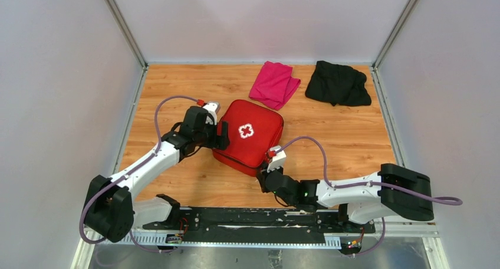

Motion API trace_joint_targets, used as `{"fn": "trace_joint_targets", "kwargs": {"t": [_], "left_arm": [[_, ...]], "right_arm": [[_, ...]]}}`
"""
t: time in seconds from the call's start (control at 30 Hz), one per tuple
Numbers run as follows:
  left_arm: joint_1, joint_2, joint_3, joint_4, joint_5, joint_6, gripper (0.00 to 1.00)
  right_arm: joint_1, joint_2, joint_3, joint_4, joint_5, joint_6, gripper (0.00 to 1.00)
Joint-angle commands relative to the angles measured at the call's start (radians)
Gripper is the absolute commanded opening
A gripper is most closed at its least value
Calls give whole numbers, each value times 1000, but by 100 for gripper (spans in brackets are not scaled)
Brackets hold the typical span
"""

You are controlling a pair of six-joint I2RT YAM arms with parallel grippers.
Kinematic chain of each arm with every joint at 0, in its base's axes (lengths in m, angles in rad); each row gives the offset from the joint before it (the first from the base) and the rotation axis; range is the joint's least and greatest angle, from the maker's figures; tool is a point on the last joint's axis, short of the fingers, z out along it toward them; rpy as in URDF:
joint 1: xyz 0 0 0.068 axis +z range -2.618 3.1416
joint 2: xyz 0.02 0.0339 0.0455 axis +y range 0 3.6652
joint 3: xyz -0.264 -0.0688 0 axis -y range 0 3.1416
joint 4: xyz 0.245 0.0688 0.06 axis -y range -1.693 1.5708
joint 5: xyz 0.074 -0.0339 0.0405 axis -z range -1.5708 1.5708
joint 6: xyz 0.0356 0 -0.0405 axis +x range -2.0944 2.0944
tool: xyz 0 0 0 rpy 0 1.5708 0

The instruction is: Organize the medicine kit

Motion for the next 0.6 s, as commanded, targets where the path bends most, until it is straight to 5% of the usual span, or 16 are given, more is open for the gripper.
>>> {"fn": "trace_joint_targets", "kwargs": {"t": [0.0, 0.57], "left_arm": [[-4, 42, 26, 2, 2, 17, 84], [-4, 102, 39, 13, -31, 38, 76]], "right_arm": [[8, -62, -24, -48, 75, -22, 3], [6, -381, -172, -147, 34, -216, 2]]}}
